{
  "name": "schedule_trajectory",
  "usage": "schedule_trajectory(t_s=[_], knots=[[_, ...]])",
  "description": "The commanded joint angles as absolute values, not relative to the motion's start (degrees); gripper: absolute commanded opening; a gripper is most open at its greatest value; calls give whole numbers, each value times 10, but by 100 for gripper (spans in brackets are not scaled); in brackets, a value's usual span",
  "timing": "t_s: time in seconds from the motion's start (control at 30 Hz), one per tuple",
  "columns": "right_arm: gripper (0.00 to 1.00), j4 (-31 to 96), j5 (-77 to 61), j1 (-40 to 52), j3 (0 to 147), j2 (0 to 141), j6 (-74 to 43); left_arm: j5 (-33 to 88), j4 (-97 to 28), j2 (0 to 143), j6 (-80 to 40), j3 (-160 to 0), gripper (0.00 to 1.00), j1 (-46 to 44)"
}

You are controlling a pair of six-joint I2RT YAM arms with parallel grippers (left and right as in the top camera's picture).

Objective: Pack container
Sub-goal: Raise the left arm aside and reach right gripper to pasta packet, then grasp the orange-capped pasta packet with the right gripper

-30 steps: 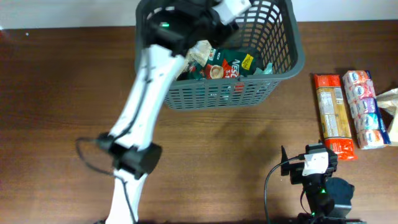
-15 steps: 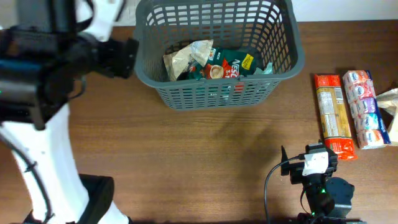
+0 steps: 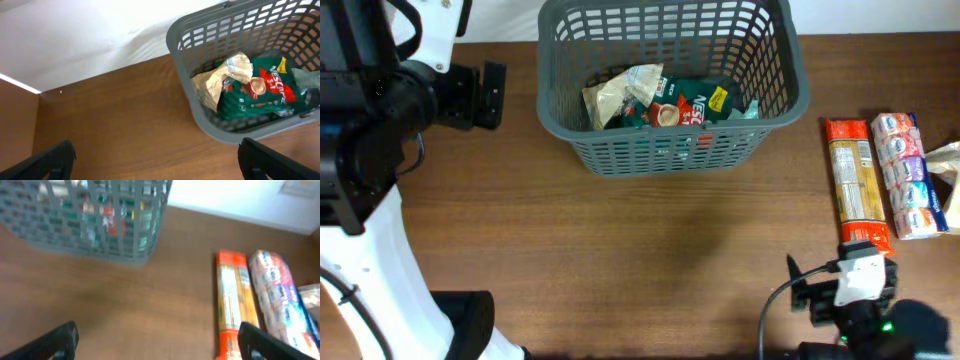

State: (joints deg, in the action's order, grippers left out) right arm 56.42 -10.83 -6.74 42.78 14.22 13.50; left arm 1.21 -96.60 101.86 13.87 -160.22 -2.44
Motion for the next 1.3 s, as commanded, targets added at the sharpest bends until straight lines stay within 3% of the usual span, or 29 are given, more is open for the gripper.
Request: schedule_trajectory(t_s=[0.0, 0.27, 0.37, 0.43, 0.57, 0.93, 1.27], knots=[[99, 632, -89, -64, 563, 279, 130, 10, -967, 1013, 133, -1602, 99, -21], [99, 694, -239, -64, 756, 502, 129, 10, -967, 1013, 133, -1602, 99, -21], [99, 682, -185, -65, 762, 538, 95, 10, -967, 1013, 133, -1602, 99, -21], [99, 668, -63, -65, 762, 588, 48, 10, -967, 1013, 133, -1602, 99, -21], [99, 645, 34, -92, 762, 691, 48, 10, -967, 1013, 133, -1602, 99, -21], [99, 542, 18, -260, 762, 883, 57, 10, -967, 1013, 133, -1602, 99, -21], [99, 464, 9, -266, 762, 1012, 118, 10, -967, 1013, 133, -1602, 99, -21]])
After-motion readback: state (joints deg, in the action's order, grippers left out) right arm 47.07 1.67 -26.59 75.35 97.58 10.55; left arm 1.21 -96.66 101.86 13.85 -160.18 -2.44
